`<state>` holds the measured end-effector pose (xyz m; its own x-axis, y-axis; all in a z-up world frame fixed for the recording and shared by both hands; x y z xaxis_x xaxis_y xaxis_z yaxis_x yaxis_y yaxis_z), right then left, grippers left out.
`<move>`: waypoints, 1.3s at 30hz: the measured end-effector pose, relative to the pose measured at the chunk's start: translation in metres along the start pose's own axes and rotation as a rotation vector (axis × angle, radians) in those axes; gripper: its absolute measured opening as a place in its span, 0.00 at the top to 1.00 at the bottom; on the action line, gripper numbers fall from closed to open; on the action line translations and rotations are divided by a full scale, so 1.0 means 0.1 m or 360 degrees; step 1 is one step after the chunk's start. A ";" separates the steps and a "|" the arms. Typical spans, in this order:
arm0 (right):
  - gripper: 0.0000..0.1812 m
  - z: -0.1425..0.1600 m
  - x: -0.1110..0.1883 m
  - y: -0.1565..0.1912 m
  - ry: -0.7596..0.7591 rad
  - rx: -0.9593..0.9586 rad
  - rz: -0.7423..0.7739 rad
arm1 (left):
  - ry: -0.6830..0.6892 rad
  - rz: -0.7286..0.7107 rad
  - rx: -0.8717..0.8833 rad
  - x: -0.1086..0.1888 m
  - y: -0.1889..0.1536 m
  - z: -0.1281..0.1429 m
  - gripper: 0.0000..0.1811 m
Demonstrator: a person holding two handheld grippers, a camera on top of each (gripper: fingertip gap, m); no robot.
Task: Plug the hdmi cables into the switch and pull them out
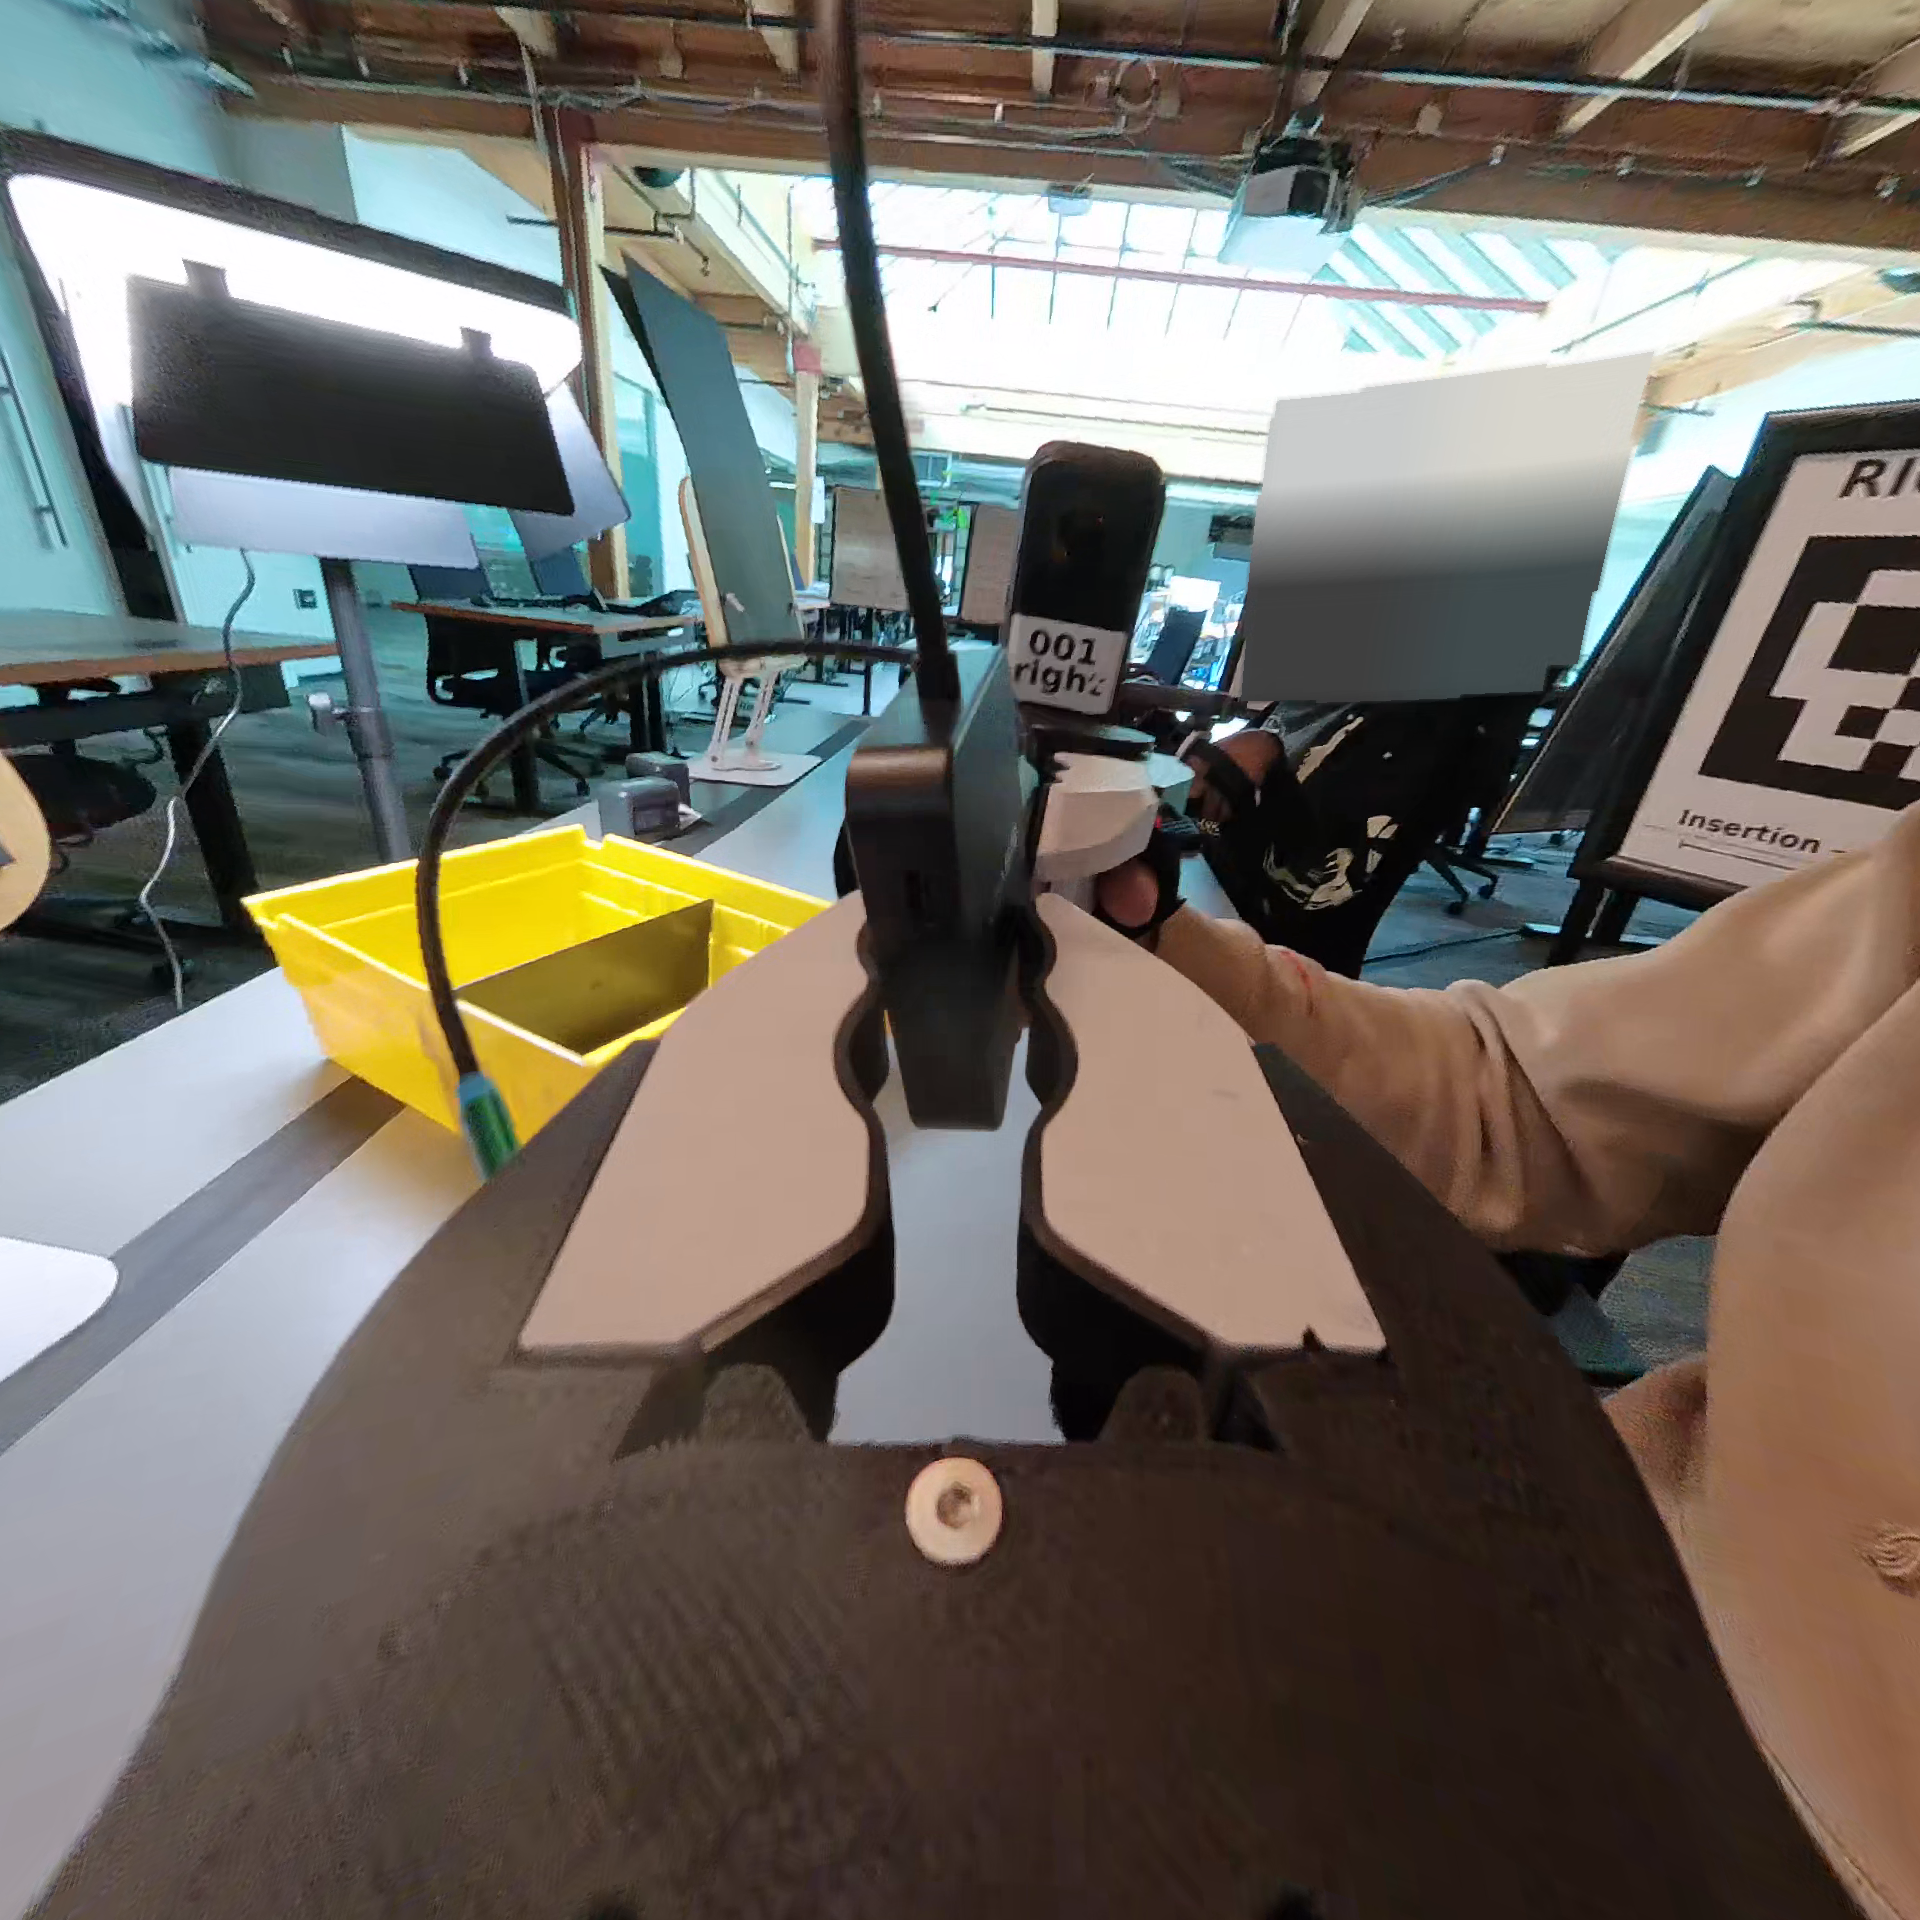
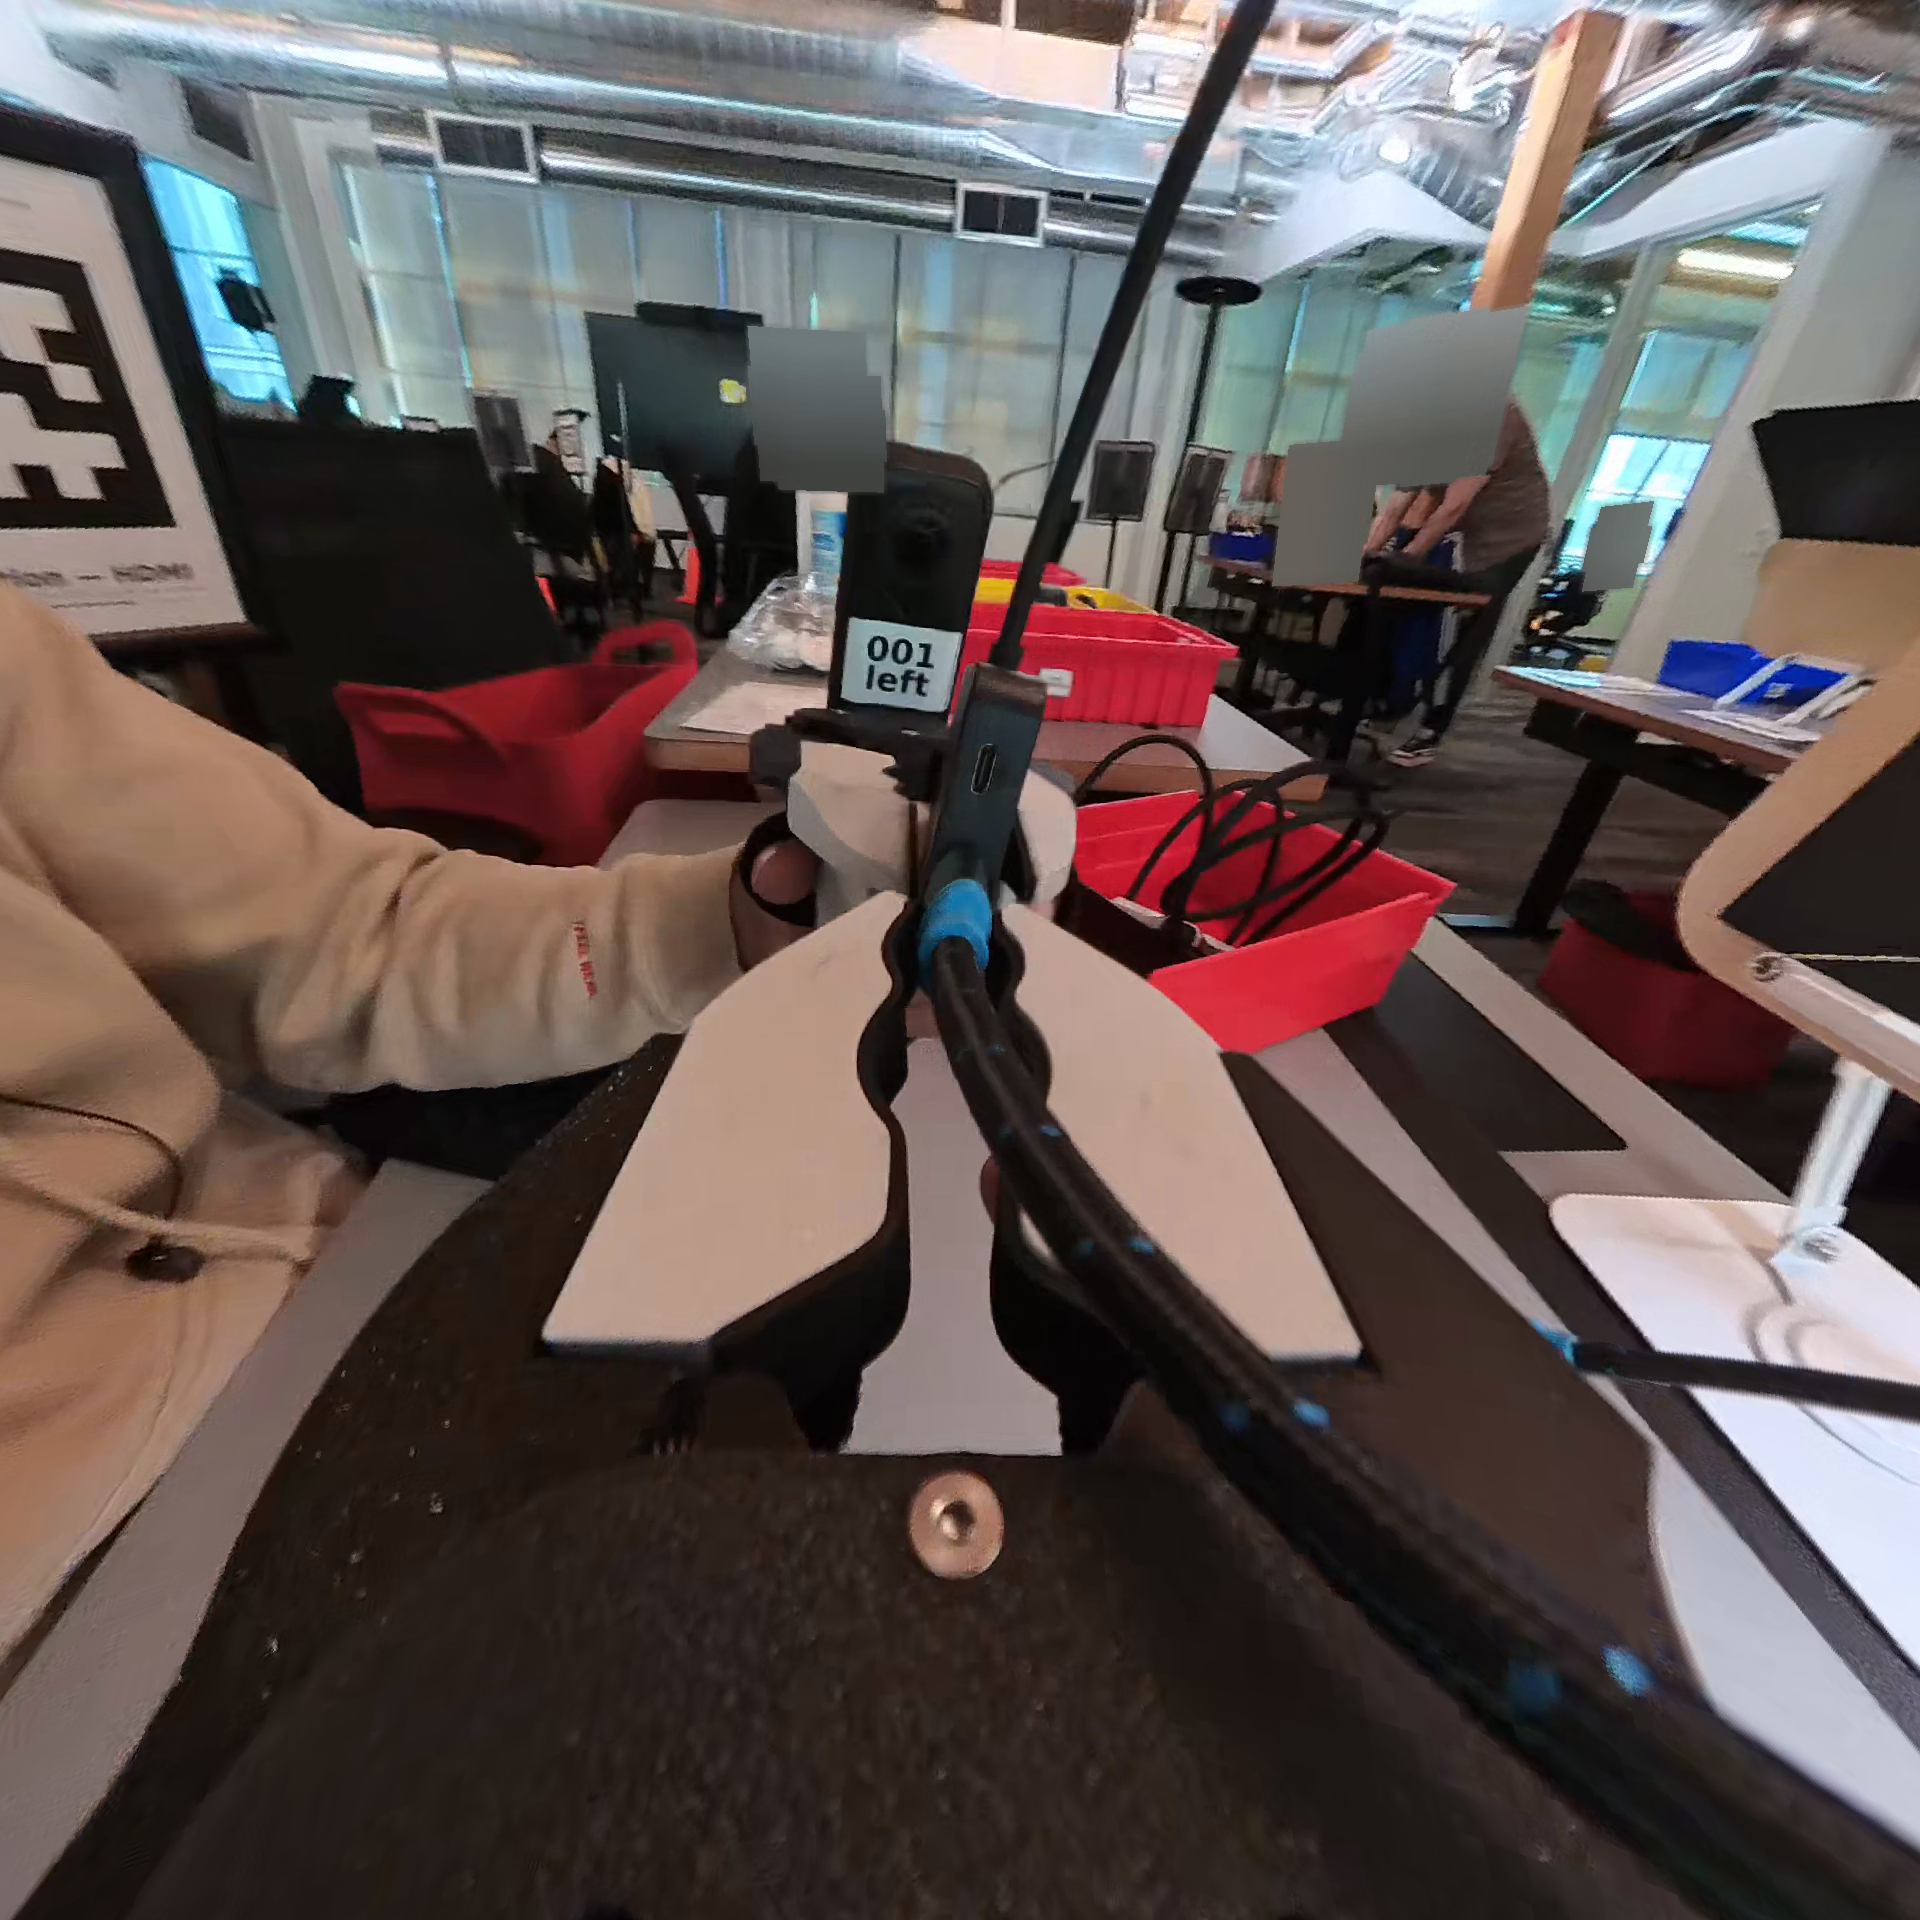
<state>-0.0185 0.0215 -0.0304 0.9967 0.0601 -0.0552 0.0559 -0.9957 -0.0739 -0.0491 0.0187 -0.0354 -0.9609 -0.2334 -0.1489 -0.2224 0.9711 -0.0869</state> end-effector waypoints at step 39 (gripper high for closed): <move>0.94 -0.31 1.19 -0.60 -0.0025 0.0008 0.0485 | -0.0212 -0.0315 -0.0252 0.78 0.23 -0.62 0.92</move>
<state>0.0987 0.0865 -0.0015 0.9664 -0.2403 -0.0910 -0.2459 -0.9676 -0.0563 -0.1393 0.0257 0.0122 -0.8685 -0.4135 -0.2734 -0.4365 0.8993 0.0262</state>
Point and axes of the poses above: each gripper's, where its closed fingertips meet, x back along the fingers, z out of its underside, y = z × x across the jaws, the point moved 1 cm from there along x, back along the fingers, and after that the axes turned 3 degrees about z, right-handed, at the moved point
